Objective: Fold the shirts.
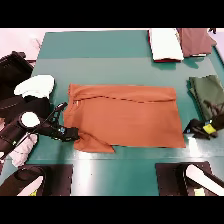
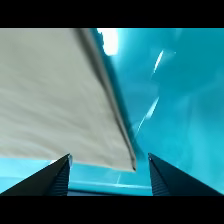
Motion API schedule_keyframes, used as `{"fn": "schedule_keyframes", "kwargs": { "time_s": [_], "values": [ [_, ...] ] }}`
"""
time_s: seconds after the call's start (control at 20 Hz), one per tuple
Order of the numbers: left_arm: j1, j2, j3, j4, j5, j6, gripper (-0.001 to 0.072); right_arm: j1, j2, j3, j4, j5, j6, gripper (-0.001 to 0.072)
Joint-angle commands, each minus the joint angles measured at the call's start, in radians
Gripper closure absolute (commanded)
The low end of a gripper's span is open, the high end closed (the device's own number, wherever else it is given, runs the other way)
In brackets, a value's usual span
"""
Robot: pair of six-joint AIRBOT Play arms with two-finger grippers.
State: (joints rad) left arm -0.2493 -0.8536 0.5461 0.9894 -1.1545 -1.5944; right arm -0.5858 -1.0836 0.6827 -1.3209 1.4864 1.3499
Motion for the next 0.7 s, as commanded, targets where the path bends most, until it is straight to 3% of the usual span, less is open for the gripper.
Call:
{"fn": "schedule_keyframes", "kwargs": {
  "time_s": [0.0, 0.2, 0.35, 0.5, 0.65],
  "values": [
    [0.000, 0.000, 0.012, 0.002, 0.013, 0.006, 0.0679, -0.092, -0.034, -0.126, 0.061, -0.029, -0.032, 0.0214],
    [0.000, 0.001, 0.012, 0.002, 0.020, 0.006, 0.0679, -0.006, -0.084, -0.138, 0.129, -0.075, -0.036, 0.0284],
    [0.000, 0.001, 0.016, 0.003, 0.003, 0.031, 0.0680, 0.100, -0.061, -0.138, 0.122, -0.111, -0.041, 0.0680],
    [0.000, 0.029, 0.058, 0.030, -0.067, 0.030, 0.0682, 0.154, 0.061, -0.137, 0.106, -0.094, -0.049, 0.0695],
    [0.000, 0.145, 0.060, 0.091, -0.154, -0.034, 0.0682, 0.153, 0.184, -0.114, 0.029, -0.004, -0.049, 0.0696]
  ]
}}
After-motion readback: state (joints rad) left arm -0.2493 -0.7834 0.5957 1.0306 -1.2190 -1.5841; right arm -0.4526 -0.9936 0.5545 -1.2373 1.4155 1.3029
